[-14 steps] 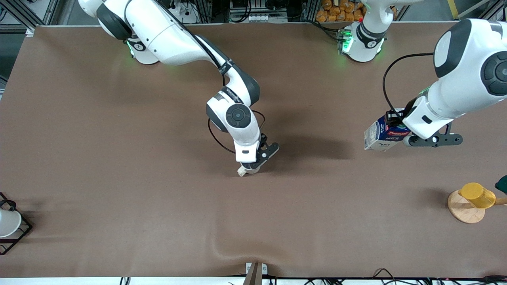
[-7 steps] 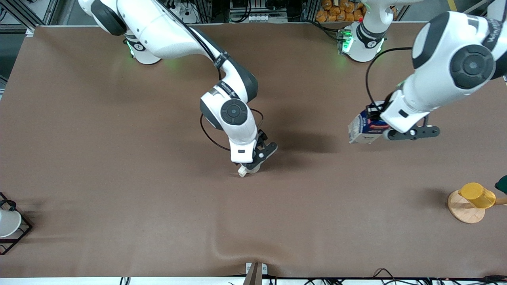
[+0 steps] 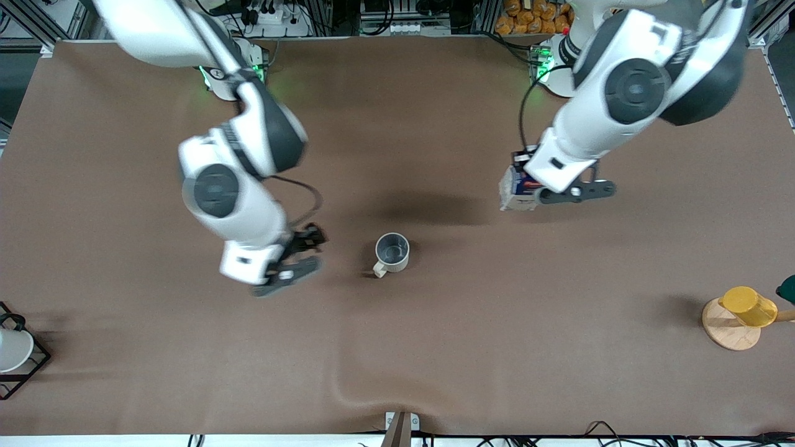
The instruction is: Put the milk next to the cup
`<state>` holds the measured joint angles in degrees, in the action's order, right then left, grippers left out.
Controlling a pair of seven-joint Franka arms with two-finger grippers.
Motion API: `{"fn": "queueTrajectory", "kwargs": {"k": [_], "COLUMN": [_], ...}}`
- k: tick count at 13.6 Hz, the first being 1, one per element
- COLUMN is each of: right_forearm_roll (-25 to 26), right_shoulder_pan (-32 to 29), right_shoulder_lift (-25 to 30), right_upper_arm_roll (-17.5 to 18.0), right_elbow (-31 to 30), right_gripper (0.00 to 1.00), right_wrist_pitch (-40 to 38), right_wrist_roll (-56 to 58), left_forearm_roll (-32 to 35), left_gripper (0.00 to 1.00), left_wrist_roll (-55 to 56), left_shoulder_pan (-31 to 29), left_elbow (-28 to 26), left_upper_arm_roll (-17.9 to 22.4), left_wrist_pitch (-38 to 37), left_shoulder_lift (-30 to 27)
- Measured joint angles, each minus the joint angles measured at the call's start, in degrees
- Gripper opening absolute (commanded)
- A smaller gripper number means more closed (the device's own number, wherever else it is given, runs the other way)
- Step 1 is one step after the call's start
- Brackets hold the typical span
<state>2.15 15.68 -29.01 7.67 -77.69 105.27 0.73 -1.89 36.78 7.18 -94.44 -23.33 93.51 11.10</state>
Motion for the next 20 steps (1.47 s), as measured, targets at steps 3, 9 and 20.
{"fn": "queueTrajectory", "kwargs": {"k": [3,9,20], "right_forearm_roll": [0.0,-0.04,-0.79], "right_shoulder_pan": [-4.57,-12.83,-16.45], "right_shoulder_lift": [6.57,19.67,28.18], "right_upper_arm_roll": [-0.04,-1.68,-5.76], "right_elbow": [-2.9,-11.68,-14.6], "right_gripper": [1.0,1.0,1.0], "right_wrist_pitch": [-7.85,-10.22,-16.51], "right_wrist_roll": [0.37,0.87,-3.2], "left_forearm_roll": [0.0,2.94,3.0], "left_gripper": [0.35,0.34,0.35], "left_wrist_roll": [9.23,12.73,12.73], "left_shoulder_pan": [6.98,16.21,31.15], "left_elbow": [3.52,12.77,19.07], "left_upper_arm_roll": [-0.04,0.45,13.78], "left_wrist_pitch": [3.68,8.36,14.81], "left_shoulder_lift": [5.28,16.46,25.59]}}
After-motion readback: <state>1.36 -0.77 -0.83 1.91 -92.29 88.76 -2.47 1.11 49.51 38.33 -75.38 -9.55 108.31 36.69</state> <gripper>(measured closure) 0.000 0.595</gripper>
